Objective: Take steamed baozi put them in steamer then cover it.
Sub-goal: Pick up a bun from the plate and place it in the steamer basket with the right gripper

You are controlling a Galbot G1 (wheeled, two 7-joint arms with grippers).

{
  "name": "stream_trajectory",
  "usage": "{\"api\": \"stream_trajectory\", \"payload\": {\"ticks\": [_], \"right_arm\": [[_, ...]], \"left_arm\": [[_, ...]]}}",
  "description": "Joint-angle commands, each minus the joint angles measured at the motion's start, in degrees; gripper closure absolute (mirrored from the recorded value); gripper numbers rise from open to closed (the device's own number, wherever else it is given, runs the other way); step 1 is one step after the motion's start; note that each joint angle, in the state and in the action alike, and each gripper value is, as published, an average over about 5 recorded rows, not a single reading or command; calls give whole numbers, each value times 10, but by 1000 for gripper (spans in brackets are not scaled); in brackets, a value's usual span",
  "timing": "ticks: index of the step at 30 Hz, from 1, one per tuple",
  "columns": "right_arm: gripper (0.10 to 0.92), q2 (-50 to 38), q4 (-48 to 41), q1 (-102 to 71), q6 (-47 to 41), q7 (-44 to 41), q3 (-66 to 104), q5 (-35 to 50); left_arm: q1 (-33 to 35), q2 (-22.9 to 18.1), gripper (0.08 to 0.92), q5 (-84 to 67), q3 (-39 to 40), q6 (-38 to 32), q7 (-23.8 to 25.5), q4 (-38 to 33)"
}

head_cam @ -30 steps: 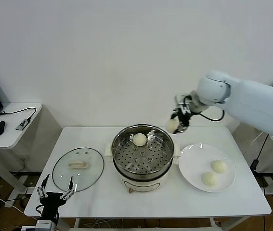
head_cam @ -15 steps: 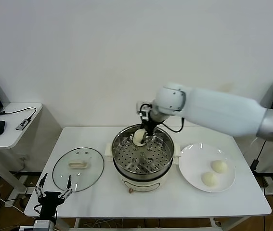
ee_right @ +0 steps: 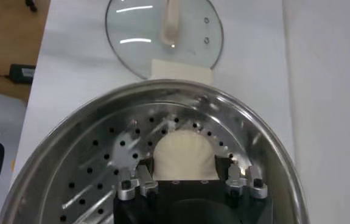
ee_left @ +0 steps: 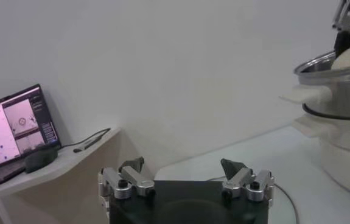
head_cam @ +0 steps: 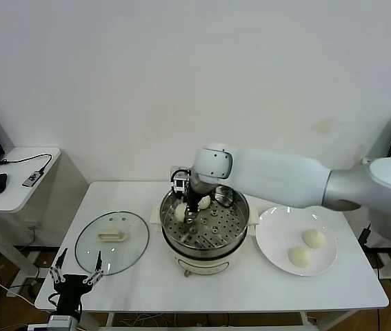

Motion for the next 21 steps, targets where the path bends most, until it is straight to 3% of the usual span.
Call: {"api": "stream_trajectory", "payload": {"ticks": [1,11,21], "right_arm": [[393,20,-16,-18,-8,6,-1,-4],[213,-12,8,27,5,-39,7,-14],[202,-172,110,149,97,-198,-21,-99]], "left_arm": [[0,0,177,1,1,0,0,1],[-1,-1,177,1,1,0,0,0],[0,3,177,1,0,0,0,-6]]}}
